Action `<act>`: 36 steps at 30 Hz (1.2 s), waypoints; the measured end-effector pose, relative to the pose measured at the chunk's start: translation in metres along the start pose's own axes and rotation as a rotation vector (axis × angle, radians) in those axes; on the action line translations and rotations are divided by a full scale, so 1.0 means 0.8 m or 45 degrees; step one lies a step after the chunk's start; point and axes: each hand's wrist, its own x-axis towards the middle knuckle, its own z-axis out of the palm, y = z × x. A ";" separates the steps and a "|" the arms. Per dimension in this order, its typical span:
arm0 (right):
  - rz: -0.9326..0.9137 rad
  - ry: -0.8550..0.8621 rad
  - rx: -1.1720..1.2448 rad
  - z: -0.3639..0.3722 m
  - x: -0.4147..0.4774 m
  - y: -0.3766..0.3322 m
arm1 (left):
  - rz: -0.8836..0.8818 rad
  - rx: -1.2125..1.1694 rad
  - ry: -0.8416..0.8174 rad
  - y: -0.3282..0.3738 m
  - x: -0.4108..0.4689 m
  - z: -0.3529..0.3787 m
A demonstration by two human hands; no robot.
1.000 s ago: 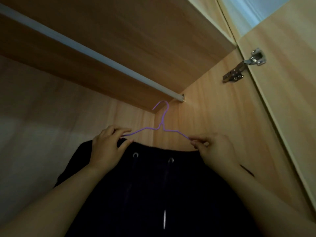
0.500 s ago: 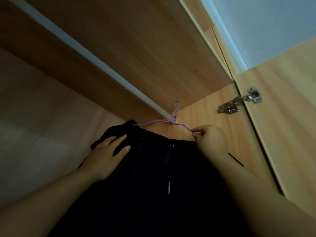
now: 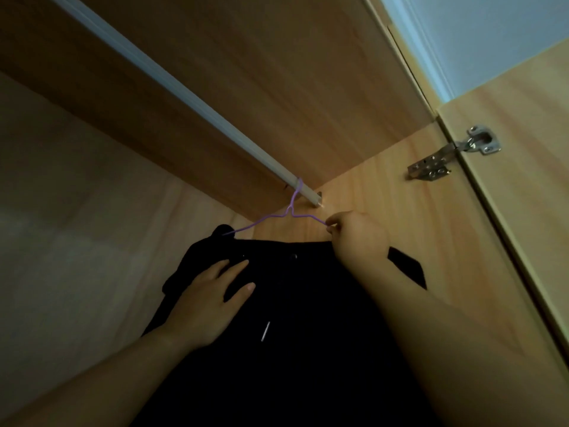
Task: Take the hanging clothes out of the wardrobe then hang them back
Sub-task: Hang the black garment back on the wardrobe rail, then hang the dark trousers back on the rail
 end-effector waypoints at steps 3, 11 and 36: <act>-0.210 0.223 -0.139 0.003 -0.031 0.004 | -0.004 -0.013 -0.035 0.002 -0.016 0.016; -0.186 0.244 0.121 0.040 -0.233 0.000 | -0.064 0.112 -0.128 0.022 -0.123 0.054; 0.461 -1.265 -0.076 -0.241 -0.902 0.007 | -0.012 -0.144 -1.137 0.149 -0.754 0.022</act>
